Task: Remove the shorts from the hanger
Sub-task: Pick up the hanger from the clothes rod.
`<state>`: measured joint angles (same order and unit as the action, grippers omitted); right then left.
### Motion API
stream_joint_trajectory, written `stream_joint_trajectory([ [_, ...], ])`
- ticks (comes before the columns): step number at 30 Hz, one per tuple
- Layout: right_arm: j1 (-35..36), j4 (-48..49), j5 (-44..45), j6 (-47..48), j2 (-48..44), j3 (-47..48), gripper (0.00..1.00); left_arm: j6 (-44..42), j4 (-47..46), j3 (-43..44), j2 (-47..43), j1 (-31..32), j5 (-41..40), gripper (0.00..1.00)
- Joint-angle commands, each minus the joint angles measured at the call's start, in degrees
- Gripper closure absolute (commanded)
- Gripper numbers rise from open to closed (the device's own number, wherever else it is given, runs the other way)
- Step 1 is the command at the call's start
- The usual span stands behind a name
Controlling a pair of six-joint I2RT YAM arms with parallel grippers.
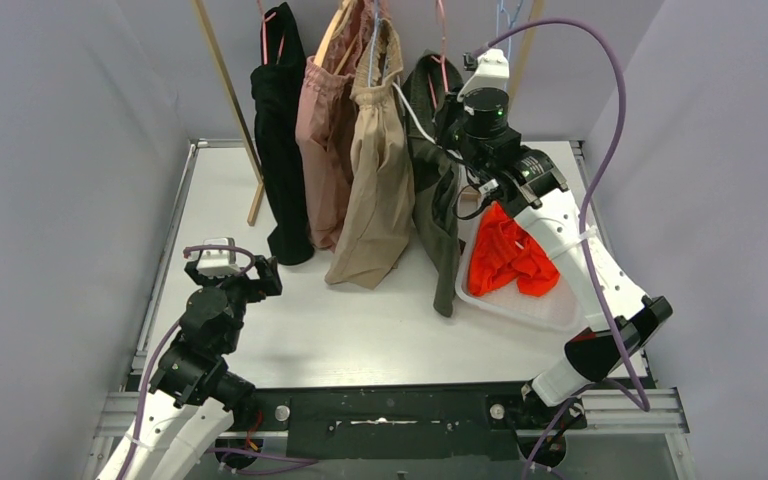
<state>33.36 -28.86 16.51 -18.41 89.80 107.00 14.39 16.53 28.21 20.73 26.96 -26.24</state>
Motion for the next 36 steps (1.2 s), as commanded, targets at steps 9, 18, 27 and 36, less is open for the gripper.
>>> stream_joint_trajectory([
  [9,2.9,11.8,-2.5,-11.9,-13.9,-23.7,1.00,-0.5,-2.6,0.7,0.1,0.7,1.7,0.12],
  [18,7.2,15.7,-10.9,-16.6,-25.5,-41.4,1.00,-0.6,-2.3,1.0,0.1,0.8,2.0,0.12],
  [27,15.8,8.8,-9.5,-15.6,-24.3,-43.7,1.00,-0.7,-2.6,1.3,0.5,0.8,6.2,0.12],
  [36,27.3,0.6,4.3,-17.4,-22.7,-40.6,1.00,-1.2,-2.1,2.8,1.3,0.8,10.1,0.12],
])
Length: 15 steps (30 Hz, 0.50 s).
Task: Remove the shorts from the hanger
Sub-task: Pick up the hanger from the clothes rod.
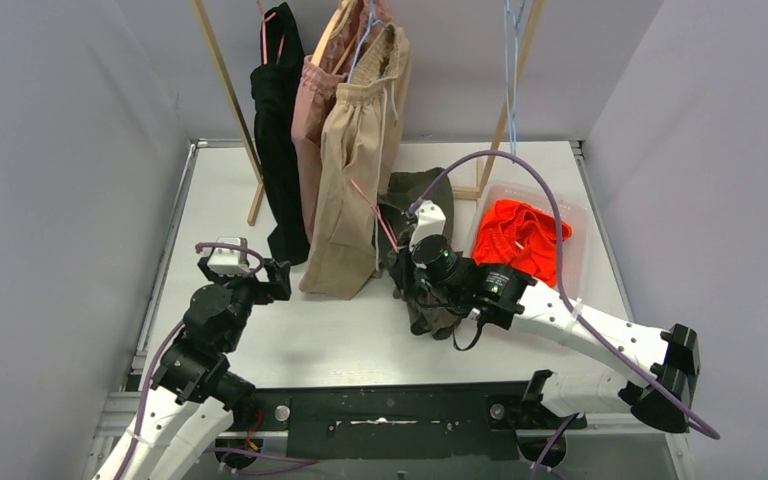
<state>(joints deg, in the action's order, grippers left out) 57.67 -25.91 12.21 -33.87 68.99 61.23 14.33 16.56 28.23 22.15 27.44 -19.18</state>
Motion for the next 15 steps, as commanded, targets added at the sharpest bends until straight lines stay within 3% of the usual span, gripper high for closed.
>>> stream_joint_trajectory([
  [1,3.4,-2.8,8.9,-2.3,-2.9,5.2,1.00,-1.1,-2.0,2.8,-0.2,0.3,3.1,0.12],
  [4,4.1,0.9,5.0,-1.7,-7.7,3.3,1.00,-1.1,-1.1,3.2,-0.4,0.3,2.6,0.12],
  [9,4.2,18.3,-8.8,1.4,-18.8,-5.1,1.00,-1.1,-1.0,3.9,-1.0,0.3,2.8,0.12],
  [15,4.2,11.7,-9.6,3.0,-20.9,-2.3,1.00,-1.2,-0.8,4.7,0.1,-0.1,3.2,0.12],
])
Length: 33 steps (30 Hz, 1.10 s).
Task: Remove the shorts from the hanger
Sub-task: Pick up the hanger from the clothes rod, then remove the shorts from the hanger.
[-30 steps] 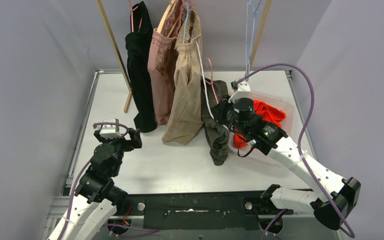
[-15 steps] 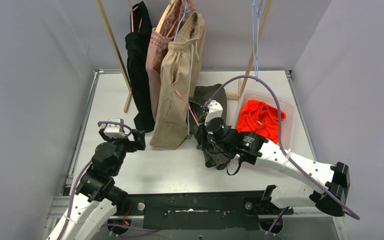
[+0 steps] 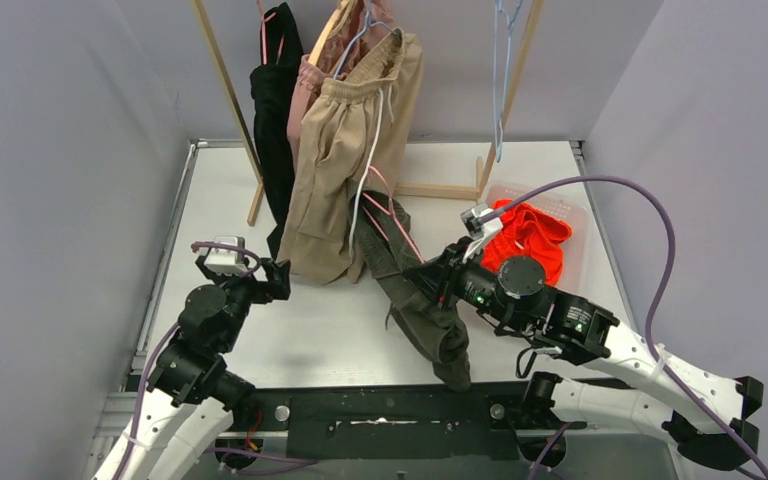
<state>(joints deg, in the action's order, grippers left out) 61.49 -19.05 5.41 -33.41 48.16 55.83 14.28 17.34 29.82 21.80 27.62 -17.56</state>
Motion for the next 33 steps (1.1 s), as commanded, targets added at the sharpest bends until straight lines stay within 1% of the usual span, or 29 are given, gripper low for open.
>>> stream_joint_trajectory([
  [1,0.5,4.1,-2.9,2.9,0.4,3.2,1.00,-1.2,-1.6,3.3,0.5,-0.3,1.5,0.12],
  [2,0.4,3.7,-3.6,3.6,0.9,3.1,1.00,-1.2,-1.5,3.4,0.3,-0.5,1.5,0.12],
  [5,0.4,6.6,-10.2,7.9,2.6,0.4,1.00,-1.4,-1.8,3.1,-0.8,-1.3,0.9,0.12],
  [6,0.5,6.4,-9.8,8.0,3.8,0.0,1.00,-1.3,-1.6,3.1,-0.7,-1.6,0.5,0.12],
  [7,0.3,4.9,-8.2,7.9,5.5,0.4,1.00,-1.2,-1.4,3.2,-0.4,-1.7,0.0,0.12],
  [8,0.2,4.0,-9.3,8.8,7.8,1.1,1.00,-1.0,-1.3,3.3,-0.1,-1.7,-0.2,0.12],
  [11,0.4,5.3,-16.5,14.1,14.1,2.7,1.00,-1.2,-2.1,2.8,-0.4,-1.8,0.7,0.13],
  [12,0.6,5.7,-16.8,15.6,15.7,3.3,1.00,-1.3,-1.9,3.0,-0.3,-1.9,1.1,0.14],
  [14,-0.2,7.2,-14.3,16.6,17.6,3.6,1.00,-1.3,-0.5,4.1,0.3,-2.0,3.5,0.16],
  [15,-1.5,8.6,-15.5,16.6,17.9,3.1,1.00,-1.2,-0.4,4.6,0.4,-2.0,5.1,0.16],
  [17,-4.7,12.5,-22.6,16.5,18.3,1.9,1.00,-1.5,-1.8,4.3,-0.1,-2.0,10.3,0.16],
  [19,-7.1,15.5,-25.4,15.6,18.9,1.6,1.00,-1.7,-3.2,3.9,-0.5,-2.1,15.3,0.16],
  [21,-9.5,16.8,-28.3,14.3,20.0,2.1,1.00,-0.7,-3.4,4.4,-0.3,-2.1,17.7,0.16],
  [23,-10.0,16.8,-30.0,14.0,21.3,2.7,1.00,5.0,-3.4,6.1,0.1,-2.2,17.9,0.16],
  [24,-10.0,17.1,-31.0,14.1,21.8,2.6,1.00,8.4,-4.4,6.4,0.3,-2.2,18.4,0.16],
  [28,-9.8,18.1,-31.3,14.1,22.8,1.6,1.00,17.1,-18.3,4.2,2.6,-2.1,27.4,0.16],
  [31,-9.6,19.2,-32.9,13.5,22.9,1.0,1.00,19.1,-26.1,2.6,5.8,-2.1,30.7,0.18],
  [33,-9.3,21.3,-34.0,12.8,22.8,0.1,1.00,19.2,-27.8,2.0,7.6,-2.1,30.7,0.22],
])
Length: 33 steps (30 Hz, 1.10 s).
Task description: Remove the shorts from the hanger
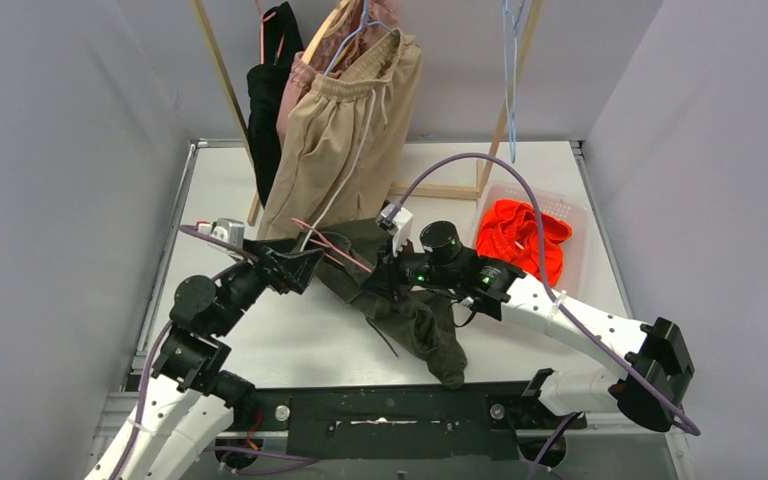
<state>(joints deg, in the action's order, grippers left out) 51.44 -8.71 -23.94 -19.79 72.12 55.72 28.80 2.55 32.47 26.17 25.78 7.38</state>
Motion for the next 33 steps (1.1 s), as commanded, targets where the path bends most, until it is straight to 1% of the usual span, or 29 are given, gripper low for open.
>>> stream_joint_trajectory([
  [1,1.0,11.8,-5.1,-1.1,-1.3,-0.2,1.00,4.9,-13.7,-0.9,4.0,-0.3,5.8,0.23],
  [2,1.1,12.5,-5.3,-1.6,-1.3,-0.6,1.00,5.0,-15.4,-1.6,4.5,-0.3,6.5,0.25],
  [3,1.2,13.8,-6.1,-2.2,-1.5,-1.1,1.00,5.2,-16.9,-2.2,5.1,-0.2,7.2,0.29],
  [5,1.2,20.5,-11.0,-4.1,-2.8,-3.5,1.00,5.4,-20.3,-3.3,6.2,-0.2,8.4,0.37],
  [6,1.1,22.9,-11.4,-5.8,-3.7,-4.7,1.00,5.1,-21.2,-3.5,7.0,-0.2,8.1,0.40],
  [8,1.0,22.6,-10.4,-7.3,-5.1,-4.9,1.00,3.7,-21.3,-2.5,9.0,-0.2,6.6,0.50],
  [10,1.8,21.1,-9.5,-7.4,-6.1,-4.5,1.00,1.5,-19.1,0.5,11.4,-0.2,6.5,0.58],
  [12,2.3,22.0,-9.6,-7.1,-7.0,-5.5,1.00,0.2,-17.9,2.7,13.6,-0.2,7.3,0.73],
  [13,2.3,22.9,-9.7,-6.9,-7.4,-6.1,1.00,-0.2,-17.4,3.4,14.5,-0.1,7.9,0.77],
  [16,2.1,22.5,-7.9,-7.7,-7.2,-5.9,1.00,1.1,-16.9,4.0,15.9,0.0,10.2,0.78],
  [19,2.2,20.0,-5.9,-7.4,-5.8,-4.5,1.00,1.4,-16.6,3.0,15.4,0.5,11.9,0.73],
  [22,2.1,20.0,-5.7,-7.3,-4.8,-4.0,1.00,-0.2,-11.7,3.2,14.4,0.8,8.0,0.73],
  [23,2.2,20.2,-5.6,-7.3,-4.7,-3.8,0.99,-0.1,-11.1,3.0,14.0,0.7,7.1,0.85],
  [24,2.1,20.5,-5.3,-7.5,-4.5,-3.6,0.99,0.1,-11.2,2.6,13.7,0.8,6.8,0.94],
  [25,2.1,20.7,-5.1,-7.7,-4.4,-3.3,0.98,0.4,-10.8,2.5,13.5,0.8,6.0,0.98],
  [27,2.0,20.4,-4.5,-7.9,-3.9,-2.5,0.96,0.2,-9.8,2.8,13.0,0.8,4.1,1.00],
  [29,2.1,18.9,-3.6,-7.8,-3.0,-1.5,0.87,-0.7,-8.9,3.2,12.4,0.8,2.8,1.00],
  [31,2.1,13.6,0.7,-7.8,-2.1,0.7,0.81,-1.2,-6.6,4.6,12.1,0.8,0.1,1.00],
  [32,2.2,9.7,4.1,-7.8,-1.7,2.2,0.75,-1.6,-3.8,4.9,12.1,0.8,-2.0,1.00],
  [33,2.1,6.1,7.8,-8.0,-1.6,3.7,0.67,-2.3,-1.6,6.8,12.0,0.8,-3.8,1.00],
])
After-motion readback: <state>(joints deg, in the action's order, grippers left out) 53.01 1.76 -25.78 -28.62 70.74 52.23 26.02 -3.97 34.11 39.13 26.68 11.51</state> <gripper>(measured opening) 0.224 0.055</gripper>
